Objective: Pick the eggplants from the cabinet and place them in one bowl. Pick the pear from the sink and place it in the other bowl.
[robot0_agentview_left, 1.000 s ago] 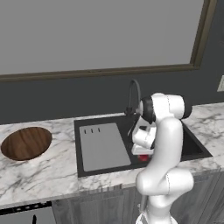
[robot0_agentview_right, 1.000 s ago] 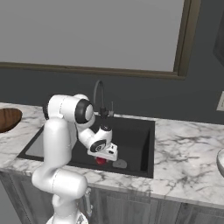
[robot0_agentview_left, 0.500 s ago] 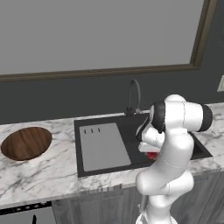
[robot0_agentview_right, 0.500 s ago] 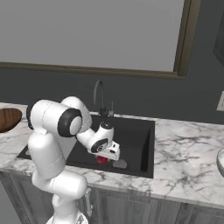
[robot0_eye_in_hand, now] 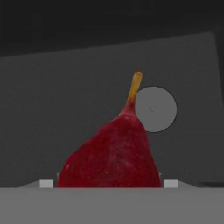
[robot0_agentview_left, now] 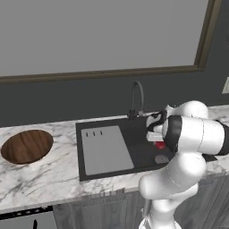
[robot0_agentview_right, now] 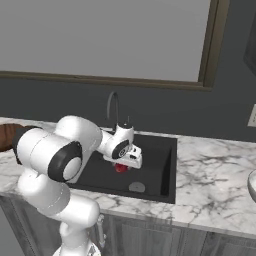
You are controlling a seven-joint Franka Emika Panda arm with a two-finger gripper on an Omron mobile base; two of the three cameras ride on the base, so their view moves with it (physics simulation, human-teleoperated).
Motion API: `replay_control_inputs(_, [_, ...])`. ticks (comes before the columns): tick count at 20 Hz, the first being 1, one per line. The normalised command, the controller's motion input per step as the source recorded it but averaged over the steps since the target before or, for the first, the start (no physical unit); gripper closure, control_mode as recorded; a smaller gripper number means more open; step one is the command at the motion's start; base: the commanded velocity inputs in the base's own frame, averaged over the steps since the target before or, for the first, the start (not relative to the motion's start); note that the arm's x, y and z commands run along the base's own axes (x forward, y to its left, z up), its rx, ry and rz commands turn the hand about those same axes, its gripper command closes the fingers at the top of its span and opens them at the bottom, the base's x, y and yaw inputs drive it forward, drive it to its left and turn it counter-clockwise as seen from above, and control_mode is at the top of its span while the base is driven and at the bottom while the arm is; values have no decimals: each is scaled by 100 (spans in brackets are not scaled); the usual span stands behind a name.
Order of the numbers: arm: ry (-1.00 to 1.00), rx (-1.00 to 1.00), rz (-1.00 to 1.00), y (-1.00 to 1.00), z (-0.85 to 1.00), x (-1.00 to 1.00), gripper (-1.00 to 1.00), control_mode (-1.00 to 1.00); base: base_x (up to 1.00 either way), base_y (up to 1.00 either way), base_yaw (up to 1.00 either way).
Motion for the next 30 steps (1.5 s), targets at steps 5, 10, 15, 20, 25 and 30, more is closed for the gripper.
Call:
replay_control_inputs(5, [0, 0, 0, -32, 91, -8, 100, -100, 0, 0, 0])
replay_control_inputs(10, [0, 0, 0, -10, 93, -44, 100, -100, 0, 0, 0])
replay_control_inputs(15, [-1, 0, 0, 0, 90, -71, 100, -100, 0, 0, 0])
replay_control_inputs(20, [-7, 0, 0, 4, 82, -78, 100, -100, 0, 0, 0])
replay_control_inputs(25, [-4, -2, 0, 55, 44, -75, 100, -100, 0, 0, 0])
replay_control_inputs(30, [-2, -9, 3, 82, 56, -64, 100, -100, 0, 0, 0])
